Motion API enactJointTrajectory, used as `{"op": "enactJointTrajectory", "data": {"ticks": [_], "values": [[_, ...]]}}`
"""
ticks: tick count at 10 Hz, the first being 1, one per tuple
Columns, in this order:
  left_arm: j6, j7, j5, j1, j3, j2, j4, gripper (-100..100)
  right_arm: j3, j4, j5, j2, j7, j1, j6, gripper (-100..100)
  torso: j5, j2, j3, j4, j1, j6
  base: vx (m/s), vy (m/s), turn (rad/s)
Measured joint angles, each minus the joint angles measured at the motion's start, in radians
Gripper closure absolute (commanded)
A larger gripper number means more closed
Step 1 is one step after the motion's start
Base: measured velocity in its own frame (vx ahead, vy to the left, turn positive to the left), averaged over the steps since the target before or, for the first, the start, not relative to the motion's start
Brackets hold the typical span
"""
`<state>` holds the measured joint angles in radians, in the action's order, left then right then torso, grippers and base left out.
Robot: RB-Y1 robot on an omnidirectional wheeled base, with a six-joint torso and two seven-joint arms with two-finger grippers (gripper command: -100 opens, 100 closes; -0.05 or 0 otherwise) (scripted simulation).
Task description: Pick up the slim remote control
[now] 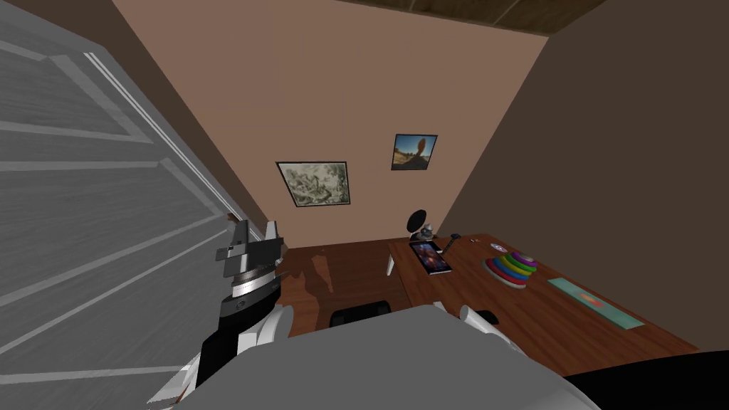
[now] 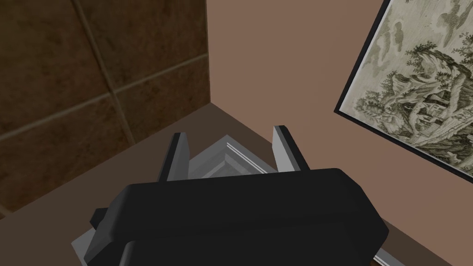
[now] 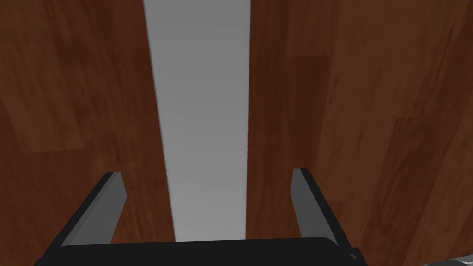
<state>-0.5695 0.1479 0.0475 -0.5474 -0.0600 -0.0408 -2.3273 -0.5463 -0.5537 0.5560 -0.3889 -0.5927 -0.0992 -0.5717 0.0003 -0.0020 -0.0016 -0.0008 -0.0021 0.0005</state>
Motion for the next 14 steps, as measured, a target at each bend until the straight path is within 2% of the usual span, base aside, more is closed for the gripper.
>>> {"op": "enactJointTrajectory", "data": {"ticks": [1, 3, 5, 6, 7, 8, 9, 10, 11, 13, 14], "values": [[0.0, 0.0, 0.0, 0.0, 0.0, 0.0, 0.0, 0, -0.004, -0.016, -0.009, 0.003, -0.022, -0.011, -0.033, -100, 0.0, 0.0, 0.0, 0.0, -0.001, 0.0, 0.065, -0.029, -0.023], [0.0, 0.0, 0.0, 0.0, 0.0, 0.0, 0.0, 0, -0.016, 0.045, 0.016, -0.015, -0.013, 0.008, -0.055, -100, 0.0, 0.0, 0.0, 0.0, 0.0, 0.0, 0.086, -0.031, -0.05], [0.0, 0.0, 0.0, 0.0, 0.0, 0.0, 0.0, 0, -0.028, 0.065, 0.03, -0.02, -0.02, 0.0, -0.104, -100, 0.0, -0.001, 0.0, 0.0, -0.002, 0.0, 0.085, -0.068, -0.031], [0.0, 0.0, 0.0, 0.0, 0.0, 0.0, 0.0, 0, -0.033, 0.107, 0.04, -0.026, -0.016, 0.015, -0.109, -100, -0.001, 0.0, 0.0, 0.0, -0.003, 0.0, 0.034, -0.034, 0.004], [0.0, 0.0, 0.0, 0.0, 0.0, 0.0, 0.0, 0, -0.034, 0.113, 0.041, -0.027, -0.014, 0.017, -0.108, 0, 0.0, 0.002, 0.001, 0.0, -0.001, 0.0, 0.007, -0.007, 0.002], [0.0, 0.0, 0.0, 0.0, 0.0, 0.0, 0.0, 0, -0.034, 0.112, 0.041, -0.027, -0.014, 0.017, -0.108, -100, 0.0, 0.004, 0.002, 0.001, 0.001, 0.0, 0.023, -0.049, -0.066], [0.0, 0.0, 0.0, 0.0, 0.0, 0.0, 0.0, 0, -0.029, 0.082, 0.03, -0.005, -0.024, -0.001, -0.105, -100, 0.0, 0.004, 0.002, 0.001, -0.001, 0.0, 0.026, -0.058, -0.036], [0.0, 0.0, 0.0, 0.0, 0.0, 0.0, 0.0, 0, -0.029, 0.114, 0.034, -0.004, -0.016, 0.011, -0.087, -100, 0.0, 0.004, 0.002, 0.001, -0.002, 0.0, 0.039, -0.06, -0.03], [0.0, 0.0, 0.0, 0.0, 0.0, 0.0, 0.0, 0, -0.023, 0.102, 0.023, 0.013, -0.021, 0.005, -0.075, -100, -0.001, 0.003, 0.002, 0.001, -0.002, 0.0, 0.03, -0.04, -0.016], [0.0, 0.0, 0.0, 0.0, 0.0, 0.0, 0.0, 0, -0.023, 0.14, 0.026, 0.02, -0.007, 0.018, -0.044, -100, 0.0, 0.003, 0.002, 0.001, -0.001, 0.0, 0.029, -0.053, -0.049], [0.0, 0.0, 0.0, 0.0, 0.0, 0.0, 0.0, 0, -0.018, 0.142, 0.018, 0.037, -0.008, 0.016, -0.025, -100, -0.001, 0.003, 0.002, 0.001, -0.002, 0.0, 0.037, -0.064, -0.047]]}}
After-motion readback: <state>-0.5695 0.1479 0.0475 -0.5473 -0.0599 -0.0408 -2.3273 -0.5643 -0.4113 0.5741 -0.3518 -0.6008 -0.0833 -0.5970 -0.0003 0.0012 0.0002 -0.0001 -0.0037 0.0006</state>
